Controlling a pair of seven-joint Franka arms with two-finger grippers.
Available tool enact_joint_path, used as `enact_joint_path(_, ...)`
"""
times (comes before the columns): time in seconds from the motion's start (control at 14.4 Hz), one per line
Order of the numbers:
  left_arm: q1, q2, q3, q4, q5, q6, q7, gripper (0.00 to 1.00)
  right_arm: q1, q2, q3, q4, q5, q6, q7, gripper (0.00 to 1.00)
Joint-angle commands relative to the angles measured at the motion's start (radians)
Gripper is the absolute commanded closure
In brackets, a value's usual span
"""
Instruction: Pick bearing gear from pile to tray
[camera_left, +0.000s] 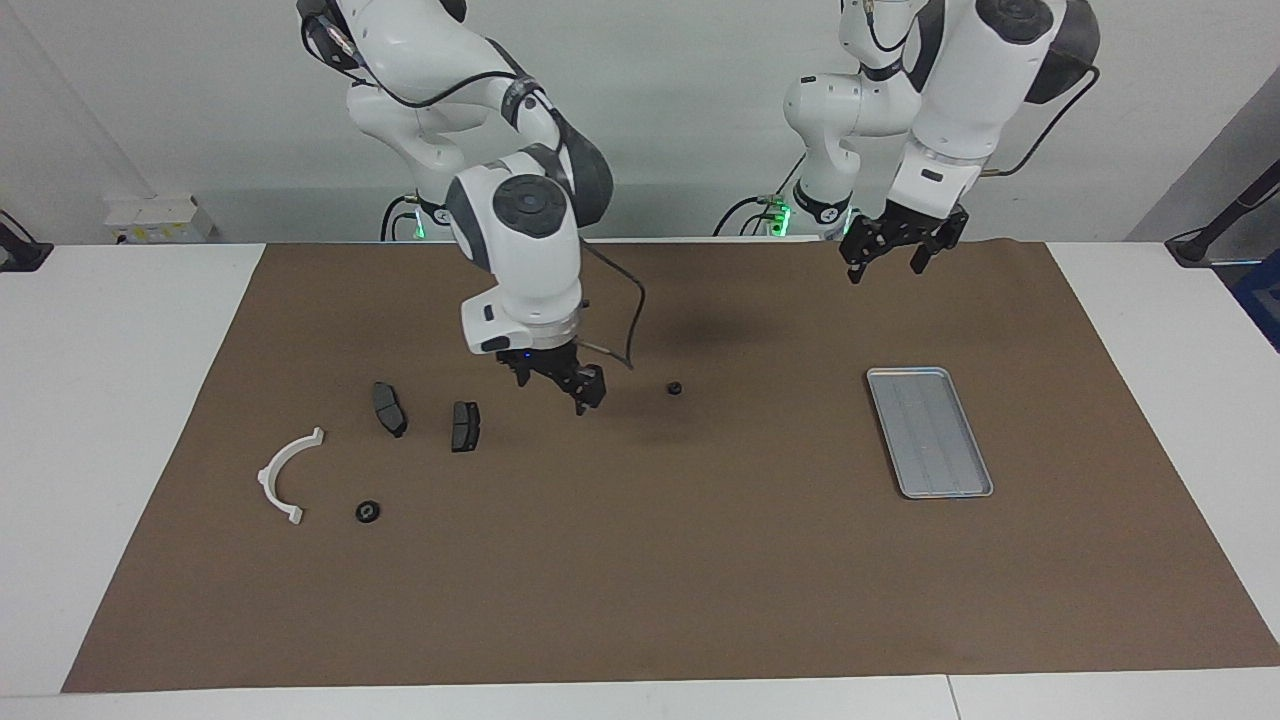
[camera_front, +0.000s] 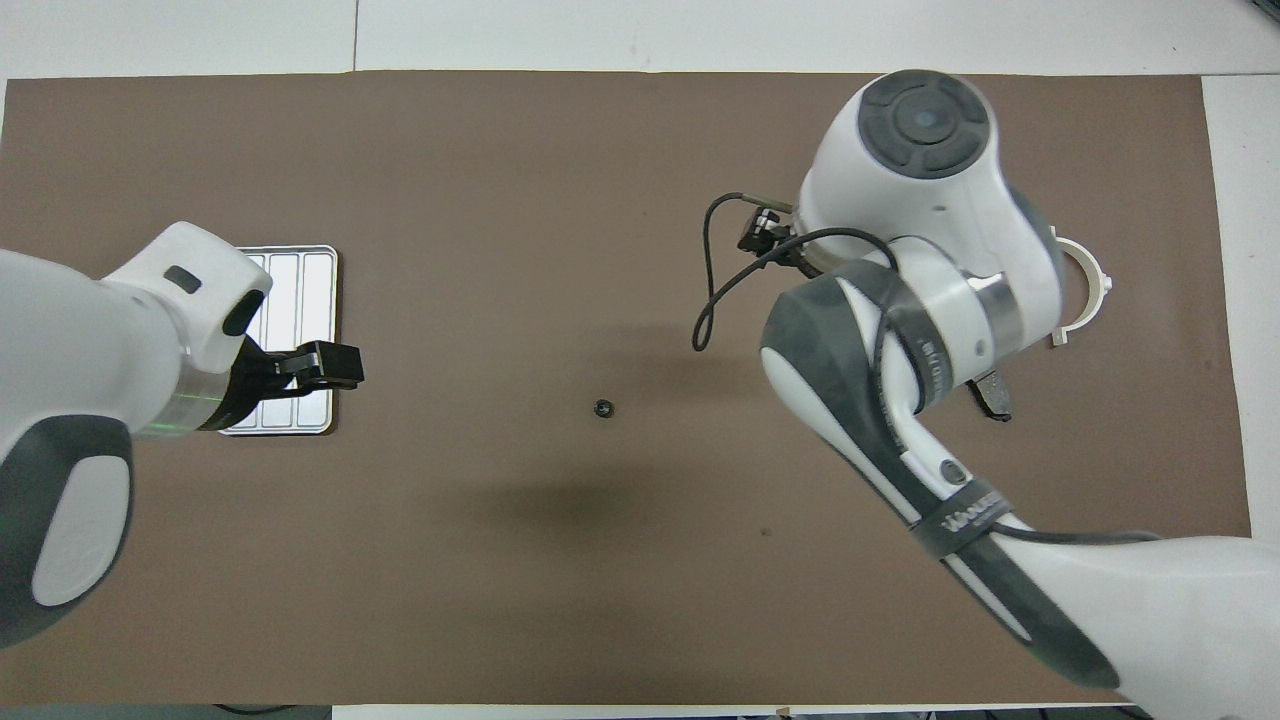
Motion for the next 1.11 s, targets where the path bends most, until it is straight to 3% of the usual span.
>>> enact_joint_path(0.0, -0.091, 0.074, 0.012, -0.019, 0.031, 0.1, -0.127, 0.0, -0.137, -0.006, 0.012, -0.016, 0.008, 0.004, -0.316, 0.0)
enact_joint_path(0.21, -0.188, 0.192, 0.011, -0.018, 0.071, 0.216, -0.279, 0.0, -0.229, -0.004, 0.011, -0.033, -0.005, 0.028, -0.5, 0.0)
enact_joint_path(0.35, -0.216, 0.232, 0.011, -0.029, 0.071, 0.299, -0.318, 0.0, -0.269, 0.005, 0.009, -0.063, -0.008, 0.085, -0.544, 0.0)
enact_joint_path(0.63, -0.269, 0.328, 0.013, -0.033, 0.071, 0.382, -0.396, 0.0, -0.327, 0.037, 0.008, -0.168, -0.018, 0.274, -0.589, 0.0)
enact_joint_path(1.04, -0.367, 0.44, 0.013, -0.033, 0.115, 0.473, -0.548, 0.0, -0.364, 0.17, 0.003, -0.156, -0.099, 0.421, -0.566, 0.0)
